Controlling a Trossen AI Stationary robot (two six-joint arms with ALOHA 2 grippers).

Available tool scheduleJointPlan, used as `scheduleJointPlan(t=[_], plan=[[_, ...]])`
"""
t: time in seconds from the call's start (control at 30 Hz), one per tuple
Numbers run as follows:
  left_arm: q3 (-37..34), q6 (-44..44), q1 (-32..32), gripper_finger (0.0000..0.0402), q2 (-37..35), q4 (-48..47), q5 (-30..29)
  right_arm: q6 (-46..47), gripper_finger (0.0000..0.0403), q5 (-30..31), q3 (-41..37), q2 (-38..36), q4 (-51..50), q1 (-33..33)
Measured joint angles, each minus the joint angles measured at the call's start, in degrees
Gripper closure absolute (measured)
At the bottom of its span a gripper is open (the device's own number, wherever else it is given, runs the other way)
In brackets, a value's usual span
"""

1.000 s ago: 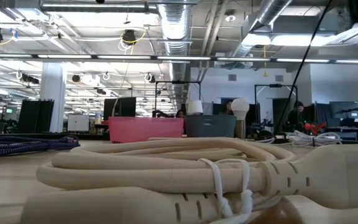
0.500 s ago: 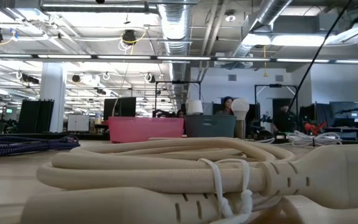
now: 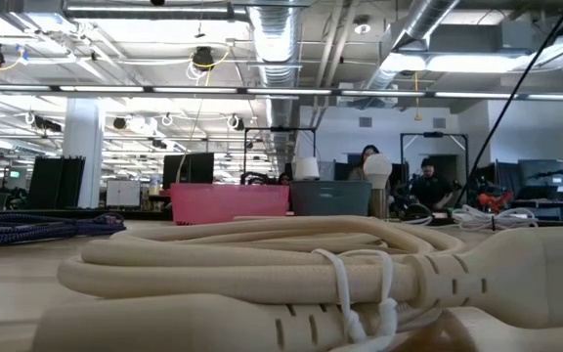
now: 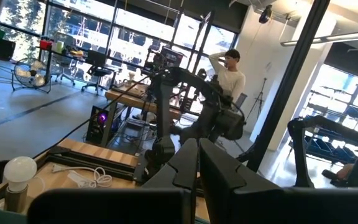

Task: Pick & Place USB Port
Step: Put the white charger cable into the blue bin

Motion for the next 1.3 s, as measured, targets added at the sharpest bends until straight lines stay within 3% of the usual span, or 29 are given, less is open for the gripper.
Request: scheduleJointPlan(t=[0.37, 0.53, 0.7, 0.87, 1.3], plan=[[0.0, 0.0, -0.01, 0.0386, 0.01, 0.0, 0.0, 9.63, 0.0318, -8.35, -11.17, -0.51, 9.06, 2.4], [0.0, -0.02, -0.01, 0.0386, -0.01, 0.0, -0.02, 10.17, 0.0281, -8.33, -14.38, -0.44, 16.35, 2.4], [0.0, -0.02, 0.0, 0.0386, 0.01, 0.0, 0.0, 11.3, 0.0238, -8.31, -15.71, 1.1, 17.54, 2.37], [0.0, -0.02, -0.01, 0.0386, 0.01, 0.0, -0.01, 13.25, 0.0217, -8.48, -17.51, 2.84, 22.39, 2.36], [0.0, -0.02, -0.01, 0.0386, 0.0, 0.0, 0.0, 13.93, 0.0259, -8.52, -18.08, 11.03, 27.24, 2.35]])
